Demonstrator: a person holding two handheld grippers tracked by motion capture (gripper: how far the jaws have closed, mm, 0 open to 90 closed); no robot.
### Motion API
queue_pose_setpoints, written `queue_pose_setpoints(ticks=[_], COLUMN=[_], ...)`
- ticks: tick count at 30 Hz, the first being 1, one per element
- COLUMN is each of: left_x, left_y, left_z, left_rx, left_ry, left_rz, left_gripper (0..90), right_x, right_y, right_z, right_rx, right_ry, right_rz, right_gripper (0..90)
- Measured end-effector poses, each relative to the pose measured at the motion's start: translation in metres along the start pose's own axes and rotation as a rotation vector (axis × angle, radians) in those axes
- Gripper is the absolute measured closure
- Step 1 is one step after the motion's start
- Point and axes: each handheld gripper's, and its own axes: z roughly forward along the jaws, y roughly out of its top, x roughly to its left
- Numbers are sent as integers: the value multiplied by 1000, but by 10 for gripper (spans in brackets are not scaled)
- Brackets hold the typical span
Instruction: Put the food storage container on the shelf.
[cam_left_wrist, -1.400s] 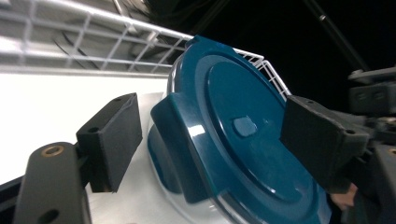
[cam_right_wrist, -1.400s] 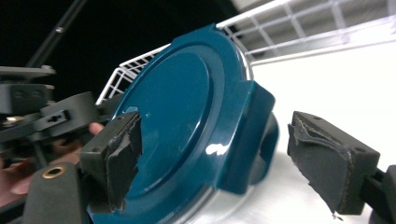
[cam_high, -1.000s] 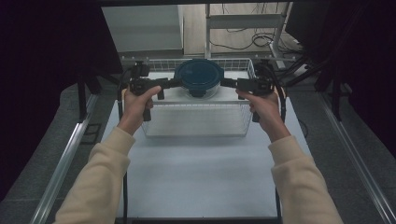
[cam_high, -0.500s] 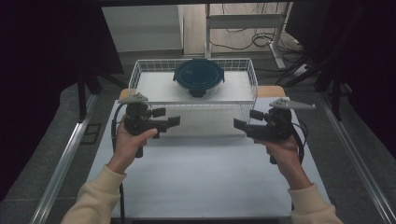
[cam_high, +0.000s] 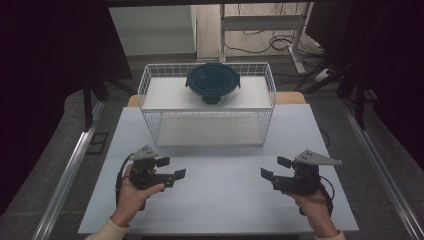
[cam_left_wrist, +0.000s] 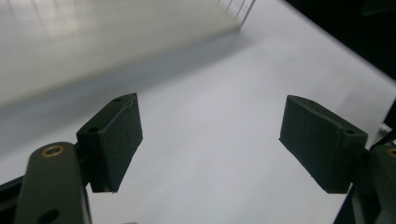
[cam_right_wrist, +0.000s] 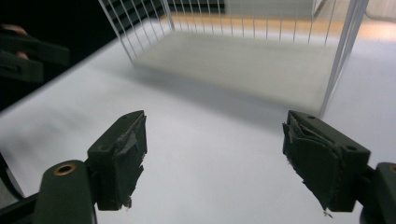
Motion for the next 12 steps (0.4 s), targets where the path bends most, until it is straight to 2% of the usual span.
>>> queue_pose_setpoints(ticks=[2, 5, 7, 10, 12], left_x=[3, 9, 11, 13, 14], left_y=[-8, -15, -16, -18, -21], left_z=[4, 6, 4, 3, 5], left_rx=[18, 31, 25, 16, 26], left_ry=[9, 16, 21, 30, 43], left_rz=[-9, -23, -24, -27, -17], left_gripper=[210, 209, 209, 209, 201], right_x=[-1, -1, -1, -3, -5], right_y=[-10, -21, -23, -24, -26], right_z=[7, 14, 17, 17, 17], right_rx=[41, 80, 80, 53, 42], right_ry=[-24, -24, -26, -33, -43], right_rz=[-25, -31, -38, -38, -41], right_gripper=[216, 216, 216, 210, 203])
